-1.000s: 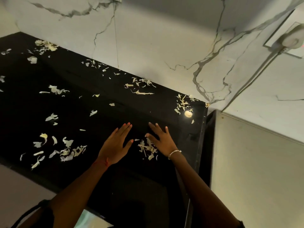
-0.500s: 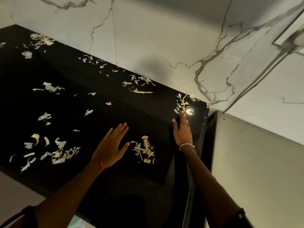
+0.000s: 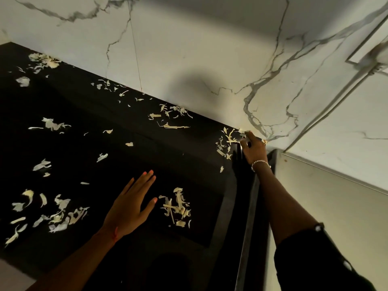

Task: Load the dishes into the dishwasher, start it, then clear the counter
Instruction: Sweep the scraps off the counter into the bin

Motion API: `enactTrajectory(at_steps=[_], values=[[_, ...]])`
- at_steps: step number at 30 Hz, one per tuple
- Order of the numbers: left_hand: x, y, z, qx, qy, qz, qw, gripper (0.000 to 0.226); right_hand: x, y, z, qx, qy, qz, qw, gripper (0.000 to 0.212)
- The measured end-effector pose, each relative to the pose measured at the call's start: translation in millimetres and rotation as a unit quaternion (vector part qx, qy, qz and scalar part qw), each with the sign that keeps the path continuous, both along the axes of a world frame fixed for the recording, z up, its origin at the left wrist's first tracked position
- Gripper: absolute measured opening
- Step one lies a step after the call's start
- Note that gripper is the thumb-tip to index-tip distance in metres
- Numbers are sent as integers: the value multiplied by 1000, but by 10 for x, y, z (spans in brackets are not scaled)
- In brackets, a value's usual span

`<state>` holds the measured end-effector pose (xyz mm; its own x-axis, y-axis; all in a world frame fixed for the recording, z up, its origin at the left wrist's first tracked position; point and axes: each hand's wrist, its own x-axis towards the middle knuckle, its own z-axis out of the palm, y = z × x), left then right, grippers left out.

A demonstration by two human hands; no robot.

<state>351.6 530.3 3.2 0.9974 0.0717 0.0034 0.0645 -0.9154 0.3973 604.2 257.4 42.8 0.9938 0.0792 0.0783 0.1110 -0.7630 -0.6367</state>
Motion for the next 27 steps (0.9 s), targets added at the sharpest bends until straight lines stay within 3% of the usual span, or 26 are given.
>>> enactTrajectory(at_steps=[3, 5, 9, 14, 17, 19, 23, 27], values=[[4, 9, -23, 2, 5, 0, 1000, 71, 183, -44, -71, -61, 57, 18, 996, 46], [4, 14, -32, -1, 1, -1, 1000, 73, 205, -40, -83, -67, 47, 14, 997, 39], [-3, 16, -31, -7, -2, -1, 1000, 73, 221, -19, -19, 8, -26, -42, 999, 26], [0, 14, -29, 1, 5, 1, 1000, 67, 282, 41, -81, -27, 61, 55, 996, 40], [-3, 9, -24, 0, 6, 4, 1000, 66, 277, 62, -96, 17, 13, 27, 999, 24], [-9, 0, -8, 4, 7, 4, 1000, 67, 267, 78, -54, 69, -23, 3, 997, 25], [-9, 1, 0, 5, 11, 7, 1000, 68, 273, 159, -63, 8, 34, 74, 997, 33], [-10, -4, 6, 6, 14, 7, 1000, 67, 284, 239, -8, 83, -11, 39, 996, 24]])
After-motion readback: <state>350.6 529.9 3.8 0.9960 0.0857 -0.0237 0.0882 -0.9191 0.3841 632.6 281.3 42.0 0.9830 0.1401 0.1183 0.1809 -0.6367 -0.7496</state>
